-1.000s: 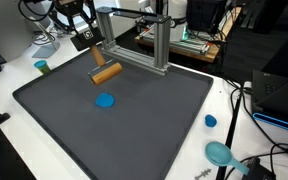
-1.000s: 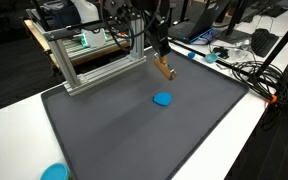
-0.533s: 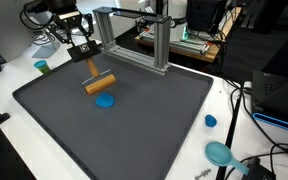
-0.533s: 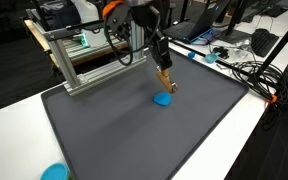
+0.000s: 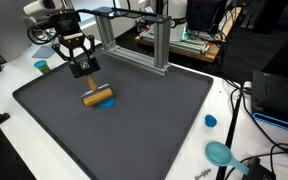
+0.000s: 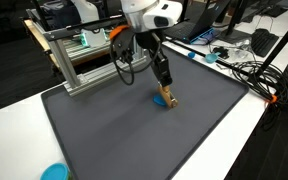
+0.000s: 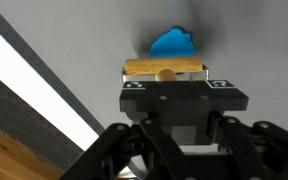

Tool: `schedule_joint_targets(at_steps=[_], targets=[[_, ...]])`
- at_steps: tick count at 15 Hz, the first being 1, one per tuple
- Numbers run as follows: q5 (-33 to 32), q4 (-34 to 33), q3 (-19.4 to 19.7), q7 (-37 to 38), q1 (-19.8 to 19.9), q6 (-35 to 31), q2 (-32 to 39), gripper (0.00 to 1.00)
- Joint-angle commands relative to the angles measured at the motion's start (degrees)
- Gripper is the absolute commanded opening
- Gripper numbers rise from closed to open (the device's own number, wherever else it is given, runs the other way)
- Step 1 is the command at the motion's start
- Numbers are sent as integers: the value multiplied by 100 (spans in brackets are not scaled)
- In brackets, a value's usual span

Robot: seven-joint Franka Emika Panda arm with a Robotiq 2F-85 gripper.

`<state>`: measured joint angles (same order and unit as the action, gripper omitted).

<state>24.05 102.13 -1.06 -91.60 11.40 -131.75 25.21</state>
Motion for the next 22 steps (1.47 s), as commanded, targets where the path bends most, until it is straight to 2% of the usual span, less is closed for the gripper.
schedule_joint_targets(at_steps=[1, 4, 7, 8, 9, 11, 12, 16, 22], targets=[[7, 275, -142, -184, 144, -350, -81, 23], [-99, 482, -143, -277, 178, -188, -216, 23], [-273, 418, -65, -25, 113, 43, -223, 23], [-137, 284, -128, -125, 149, -185, -31, 23], [-145, 282, -130, -114, 148, -178, -29, 48], [-146, 270, -135, -114, 149, -184, -10, 48], [-250, 237, -73, 53, 77, -301, 54, 23], [-567, 155, 43, 428, -6, -575, 323, 23], [-1202, 43, 232, 1106, -90, -632, 473, 23]])
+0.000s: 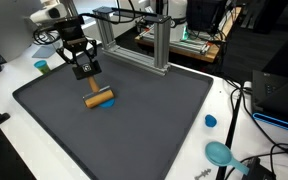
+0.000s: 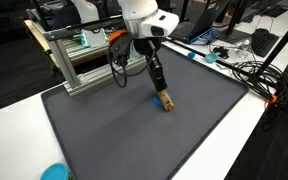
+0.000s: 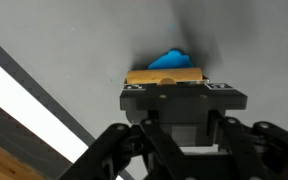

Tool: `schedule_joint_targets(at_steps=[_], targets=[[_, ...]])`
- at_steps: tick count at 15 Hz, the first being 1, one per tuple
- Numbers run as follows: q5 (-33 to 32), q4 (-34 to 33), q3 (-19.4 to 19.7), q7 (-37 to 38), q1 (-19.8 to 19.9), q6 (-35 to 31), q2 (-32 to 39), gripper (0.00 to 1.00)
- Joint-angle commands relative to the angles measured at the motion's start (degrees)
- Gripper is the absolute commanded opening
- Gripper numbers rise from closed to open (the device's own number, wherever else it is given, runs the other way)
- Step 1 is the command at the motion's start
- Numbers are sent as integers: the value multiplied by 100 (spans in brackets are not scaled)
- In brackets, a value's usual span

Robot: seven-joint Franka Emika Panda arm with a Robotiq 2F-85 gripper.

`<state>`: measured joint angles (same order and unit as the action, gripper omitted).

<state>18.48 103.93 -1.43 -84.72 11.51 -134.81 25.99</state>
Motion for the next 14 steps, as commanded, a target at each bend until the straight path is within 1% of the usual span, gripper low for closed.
schedule_joint_targets(at_steps=[1, 6, 9, 14], targets=[[-776, -162, 297, 549, -120, -277, 419, 23], [-1315, -277, 385, 1175, -190, -58, 523, 23], [-1423, -387, 372, 1416, -163, 132, 598, 23], [-1362, -544, 356, 1593, -77, 406, 712, 23]])
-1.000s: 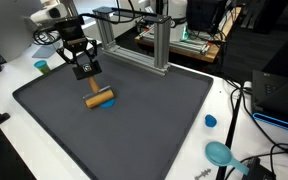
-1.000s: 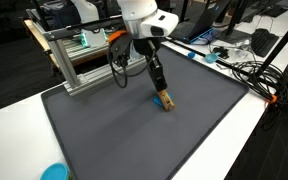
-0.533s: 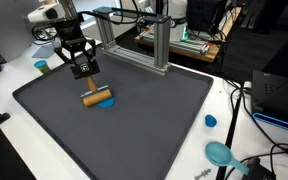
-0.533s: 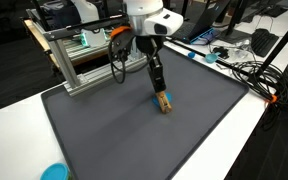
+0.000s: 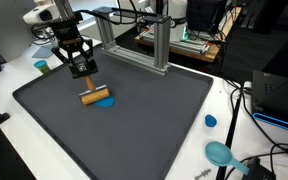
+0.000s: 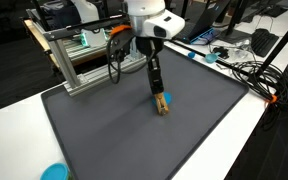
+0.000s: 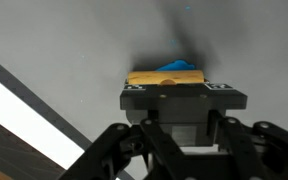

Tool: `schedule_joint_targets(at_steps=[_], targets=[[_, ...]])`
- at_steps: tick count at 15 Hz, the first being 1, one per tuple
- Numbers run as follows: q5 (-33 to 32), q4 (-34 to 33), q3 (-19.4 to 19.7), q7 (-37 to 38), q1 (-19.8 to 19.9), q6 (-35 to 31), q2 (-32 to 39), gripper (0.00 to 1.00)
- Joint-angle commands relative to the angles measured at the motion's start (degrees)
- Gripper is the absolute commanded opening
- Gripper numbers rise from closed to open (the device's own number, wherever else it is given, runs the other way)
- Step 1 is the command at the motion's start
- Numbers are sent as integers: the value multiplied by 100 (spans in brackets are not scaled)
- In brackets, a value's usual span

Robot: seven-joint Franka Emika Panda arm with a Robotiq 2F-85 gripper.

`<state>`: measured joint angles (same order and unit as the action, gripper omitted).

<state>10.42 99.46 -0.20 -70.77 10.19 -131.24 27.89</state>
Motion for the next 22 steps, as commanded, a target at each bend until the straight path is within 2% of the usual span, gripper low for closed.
schedule_joint_targets(at_steps=[1, 4, 7, 11, 13, 15, 17, 19, 20, 21, 22], targets=[[-563, -102, 248, 242, 65, 60, 528, 23], [-556, -102, 272, 314, 122, 146, 512, 23], [-374, 153, 199, 167, 262, 239, 179, 23], [1087, 1263, -368, -948, 837, -212, -1273, 23], [1820, 1537, -400, -1277, 943, -310, -1677, 23], [2494, 1824, -279, -1306, 858, -283, -2235, 23], [2681, 2118, -28, -768, 576, -483, -2838, 23], [2196, 2370, 163, 166, 322, -692, -3424, 23], [1944, 2491, -84, 673, 508, -808, -3708, 23], [1683, 2608, 209, 1111, 178, -913, -3970, 23], [1411, 2746, -247, 1545, 588, -1028, -4233, 23]])
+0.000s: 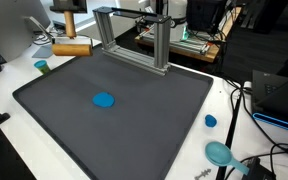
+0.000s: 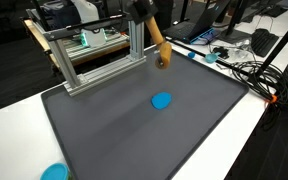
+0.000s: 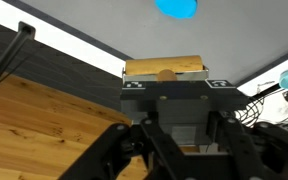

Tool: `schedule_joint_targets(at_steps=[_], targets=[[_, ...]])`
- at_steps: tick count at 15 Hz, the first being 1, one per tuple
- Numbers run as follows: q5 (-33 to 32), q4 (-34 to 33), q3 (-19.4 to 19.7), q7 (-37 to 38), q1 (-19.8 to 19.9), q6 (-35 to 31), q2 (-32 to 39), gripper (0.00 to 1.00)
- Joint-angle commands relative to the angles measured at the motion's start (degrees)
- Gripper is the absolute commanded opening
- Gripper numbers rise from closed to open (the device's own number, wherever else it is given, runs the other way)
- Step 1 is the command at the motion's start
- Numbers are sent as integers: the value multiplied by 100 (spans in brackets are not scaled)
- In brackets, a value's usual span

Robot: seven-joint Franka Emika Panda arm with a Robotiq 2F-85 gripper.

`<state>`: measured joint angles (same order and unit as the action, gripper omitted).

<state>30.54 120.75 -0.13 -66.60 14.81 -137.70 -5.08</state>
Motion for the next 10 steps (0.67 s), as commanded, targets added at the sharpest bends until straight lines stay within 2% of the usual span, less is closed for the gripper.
schedule_joint_targets(at_steps=[1, 2, 3, 4, 5, 7, 8, 9, 10], targets=[[-915, 747, -453, 1581, 250, -501, -1192, 23], [-1382, 875, -715, 2029, 377, -653, -1429, 23], [-1887, 935, -795, 2306, 300, -825, -1510, 23], [-1554, 548, 70, 1906, -421, -506, -1035, 48], [-1903, 670, -48, 2254, -435, -611, -1216, 48], [-2110, 830, -169, 2494, -458, -681, -1390, 48], [-2307, 918, -321, 2933, -328, -516, -1331, 23], [-2633, 1094, -1147, 3428, 528, -379, -1411, 23], [-2851, 1150, -1136, 3729, 445, -123, -1417, 23]])
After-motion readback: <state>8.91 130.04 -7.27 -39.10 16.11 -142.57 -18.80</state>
